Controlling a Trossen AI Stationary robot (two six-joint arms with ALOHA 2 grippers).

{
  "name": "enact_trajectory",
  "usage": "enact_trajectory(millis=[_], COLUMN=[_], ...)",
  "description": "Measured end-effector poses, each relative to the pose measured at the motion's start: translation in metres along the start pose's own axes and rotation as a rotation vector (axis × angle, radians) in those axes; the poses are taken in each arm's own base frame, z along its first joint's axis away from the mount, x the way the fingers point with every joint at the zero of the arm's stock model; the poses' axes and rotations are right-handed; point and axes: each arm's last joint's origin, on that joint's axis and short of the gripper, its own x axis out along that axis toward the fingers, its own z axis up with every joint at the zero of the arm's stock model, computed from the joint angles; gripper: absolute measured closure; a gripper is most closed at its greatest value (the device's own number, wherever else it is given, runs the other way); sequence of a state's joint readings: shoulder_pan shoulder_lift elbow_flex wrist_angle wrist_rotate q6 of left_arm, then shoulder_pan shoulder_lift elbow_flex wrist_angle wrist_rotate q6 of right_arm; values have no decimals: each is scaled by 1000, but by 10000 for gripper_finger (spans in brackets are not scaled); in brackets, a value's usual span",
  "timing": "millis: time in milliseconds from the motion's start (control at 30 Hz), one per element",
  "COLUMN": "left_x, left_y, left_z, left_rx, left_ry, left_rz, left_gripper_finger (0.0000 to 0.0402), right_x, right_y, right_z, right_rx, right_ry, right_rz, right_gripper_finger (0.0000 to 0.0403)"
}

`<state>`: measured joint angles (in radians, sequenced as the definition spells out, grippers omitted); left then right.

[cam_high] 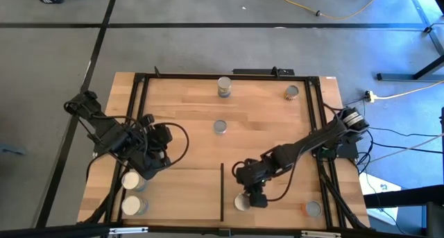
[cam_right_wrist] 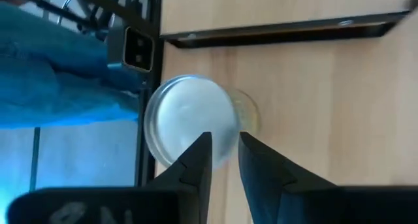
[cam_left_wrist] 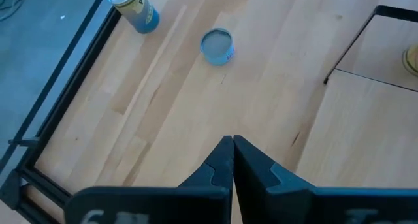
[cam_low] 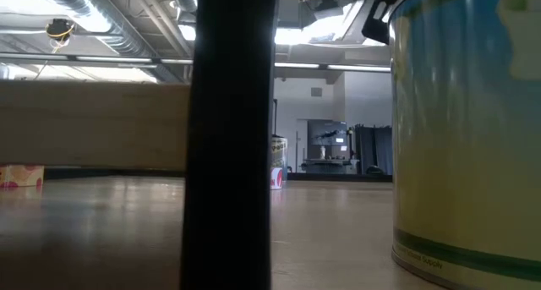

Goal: Pick and place cans onto a shelf
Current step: Put the canned carrots on the shelf

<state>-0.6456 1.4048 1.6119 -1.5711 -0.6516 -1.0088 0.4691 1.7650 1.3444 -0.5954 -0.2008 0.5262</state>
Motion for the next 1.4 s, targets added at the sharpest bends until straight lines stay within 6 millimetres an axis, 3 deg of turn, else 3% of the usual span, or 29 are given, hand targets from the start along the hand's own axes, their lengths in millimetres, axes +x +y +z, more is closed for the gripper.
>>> enact_trajectory(millis=[167,767,1233,1400], left_x=[0,0,0,0], left_y=[0,0,0,0], left_z=[0,0,0,0], left_rx=[-3,-63,-63,-63], left_ry=[1,10,12,12], left_rz=[-1,-7,-8,-8], left_gripper_finger=[401,401,401,401], right_x=[10,11,11,19], right_y=[4,2,2,2], right_z=[-3,-5,-6,-3], right_rx=[-43,-93,-38,-37], right_ry=[37,47,57,46], right_rz=[-8,-60,-50,-35], right_gripper_finger=[325,325,324,324])
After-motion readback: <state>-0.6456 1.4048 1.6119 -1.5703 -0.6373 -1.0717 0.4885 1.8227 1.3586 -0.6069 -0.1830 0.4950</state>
